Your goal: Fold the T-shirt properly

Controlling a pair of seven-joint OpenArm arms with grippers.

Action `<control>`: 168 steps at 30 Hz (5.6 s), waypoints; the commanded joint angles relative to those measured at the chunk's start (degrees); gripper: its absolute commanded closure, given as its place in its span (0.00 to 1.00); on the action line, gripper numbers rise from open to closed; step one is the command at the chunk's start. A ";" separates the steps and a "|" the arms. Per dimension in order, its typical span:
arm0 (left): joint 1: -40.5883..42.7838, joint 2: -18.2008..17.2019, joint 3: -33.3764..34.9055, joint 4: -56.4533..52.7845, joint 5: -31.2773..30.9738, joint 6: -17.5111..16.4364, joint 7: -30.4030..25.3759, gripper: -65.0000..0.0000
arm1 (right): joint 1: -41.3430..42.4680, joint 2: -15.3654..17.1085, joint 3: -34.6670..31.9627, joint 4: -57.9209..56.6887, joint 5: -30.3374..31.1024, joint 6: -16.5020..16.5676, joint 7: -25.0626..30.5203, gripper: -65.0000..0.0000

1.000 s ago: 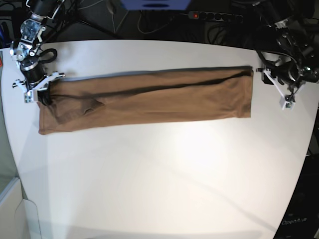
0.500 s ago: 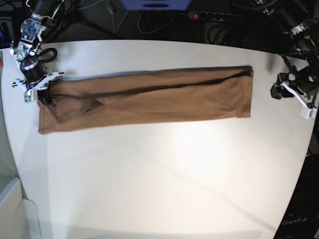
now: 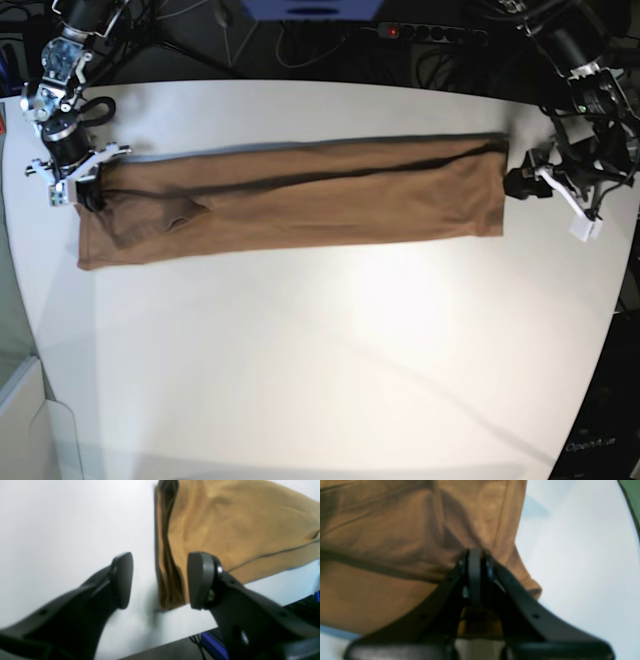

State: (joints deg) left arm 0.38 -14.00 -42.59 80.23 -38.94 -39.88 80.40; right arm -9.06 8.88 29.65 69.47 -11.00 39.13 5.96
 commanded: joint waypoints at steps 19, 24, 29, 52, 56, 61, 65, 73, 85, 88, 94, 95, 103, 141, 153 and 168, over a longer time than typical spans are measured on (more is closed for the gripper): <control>-2.36 0.94 4.83 -8.89 3.11 -0.12 -0.40 0.49 | -0.30 0.48 -0.24 0.02 -1.87 0.87 -3.01 0.96; -2.36 2.53 6.24 -8.80 3.11 -0.12 -0.40 0.49 | -0.30 0.48 -0.24 0.02 -1.87 0.87 -3.01 0.96; -2.36 4.02 6.85 -8.36 3.11 -0.12 -0.40 0.73 | -0.13 0.48 -0.24 0.02 -1.87 0.87 -3.01 0.96; -5.44 7.27 14.94 15.91 2.59 -0.12 -0.40 0.95 | -0.30 0.48 -1.82 0.02 -1.96 0.87 -3.45 0.96; -7.72 10.09 18.90 17.05 2.59 -0.12 -0.40 0.95 | -0.30 0.48 -2.62 0.02 -1.96 0.87 -3.45 0.96; -8.51 14.48 22.24 17.22 2.67 -0.12 -0.40 0.95 | -0.83 0.48 -2.53 0.02 -1.96 0.87 -3.45 0.96; -9.92 17.56 22.41 17.22 2.76 -0.12 -0.40 0.95 | -1.45 0.48 -2.53 0.37 -1.96 0.87 -3.27 0.96; -9.57 17.74 34.19 17.14 3.11 -0.12 -0.40 0.96 | -1.53 0.48 -2.53 0.37 -1.96 0.87 -3.19 0.96; -9.92 15.63 39.47 17.14 3.11 13.20 -0.40 0.96 | -1.53 0.48 -2.53 0.37 -1.96 0.87 -3.10 0.96; -9.92 15.89 41.23 17.14 3.11 15.83 -0.40 0.96 | -1.53 0.48 -2.53 0.37 -1.96 0.87 -3.10 0.96; -10.01 15.80 47.20 16.87 3.11 24.54 -2.82 0.96 | -1.53 0.48 -2.53 0.37 -1.96 0.87 -3.10 0.96; -10.01 15.80 48.08 16.70 3.11 26.65 -3.43 0.96 | -1.53 0.48 -2.53 0.37 -1.96 0.87 -3.10 0.96; -10.18 14.04 53.09 16.70 3.20 38.95 -4.14 0.96 | -1.53 0.48 -2.53 0.46 -1.96 0.87 -3.10 0.96; -13.61 20.20 66.02 8.17 16.12 79.88 -11.43 0.96 | -1.80 0.39 -2.53 0.55 -1.96 0.87 -3.01 0.96; -15.46 21.25 66.02 8.96 16.30 79.88 -11.52 0.96 | -2.76 -0.84 -2.53 3.45 -1.87 0.87 -3.01 0.96; -15.46 20.90 69.18 8.96 16.30 79.88 -11.52 0.63 | -2.76 -1.02 -2.53 3.36 -1.87 0.87 -3.01 0.96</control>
State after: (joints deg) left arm -13.96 6.20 26.46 87.90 -22.04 40.14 68.73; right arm -11.49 7.73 27.24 72.77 -11.03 38.94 5.80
